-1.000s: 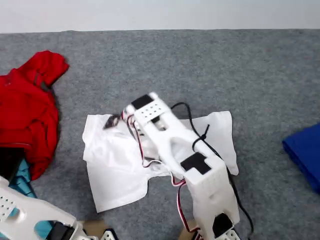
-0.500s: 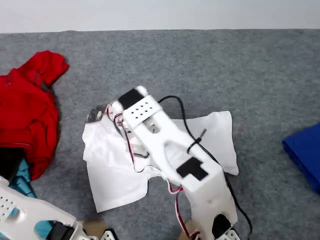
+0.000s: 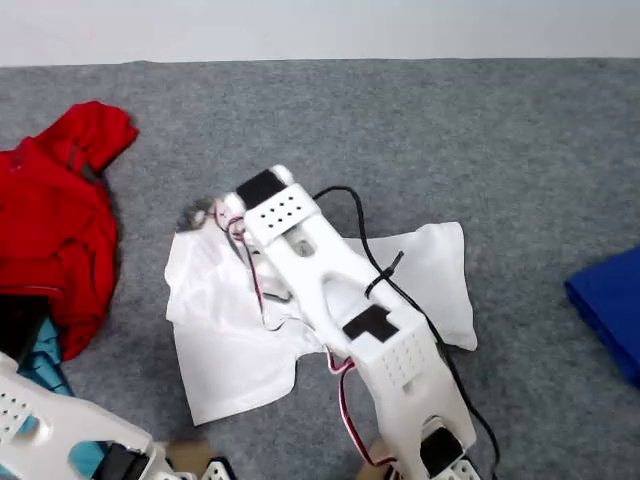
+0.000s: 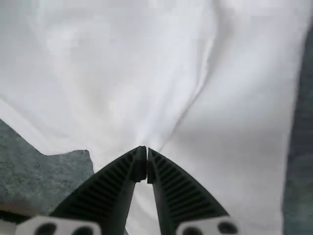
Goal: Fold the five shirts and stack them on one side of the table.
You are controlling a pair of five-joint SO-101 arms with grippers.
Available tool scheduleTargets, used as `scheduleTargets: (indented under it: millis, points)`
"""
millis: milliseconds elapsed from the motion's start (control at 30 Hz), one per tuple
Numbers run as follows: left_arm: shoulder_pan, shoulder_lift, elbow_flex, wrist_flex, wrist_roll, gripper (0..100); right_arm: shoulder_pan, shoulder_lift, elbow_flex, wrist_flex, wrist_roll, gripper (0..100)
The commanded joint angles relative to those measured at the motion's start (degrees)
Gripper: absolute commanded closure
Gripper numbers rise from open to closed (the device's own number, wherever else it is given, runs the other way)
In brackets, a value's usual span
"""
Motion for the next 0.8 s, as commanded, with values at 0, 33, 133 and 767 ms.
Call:
scheduleTargets:
  millis: [0, 33, 133, 767]
  points:
    - [0.35, -0.79, -0.40, -0.09, -0.35, 100, -2.59, -4.88, -5.63, 1.80, -0.26, 98.8]
    - [0.35, -0.79, -0.48, -0.09, -0.35, 100, -2.95, -4.53, -6.15, 1.27, -0.18, 98.8]
    - [0.26, -0.79, -0.48, -0.18, -0.35, 100, -3.12, -2.77, -6.68, -1.89, -0.18, 98.8]
    - [-0.18, -0.79, -0.48, -0.18, -0.44, 100, -4.00, 1.54, -8.79, 0.13, -0.44, 98.8]
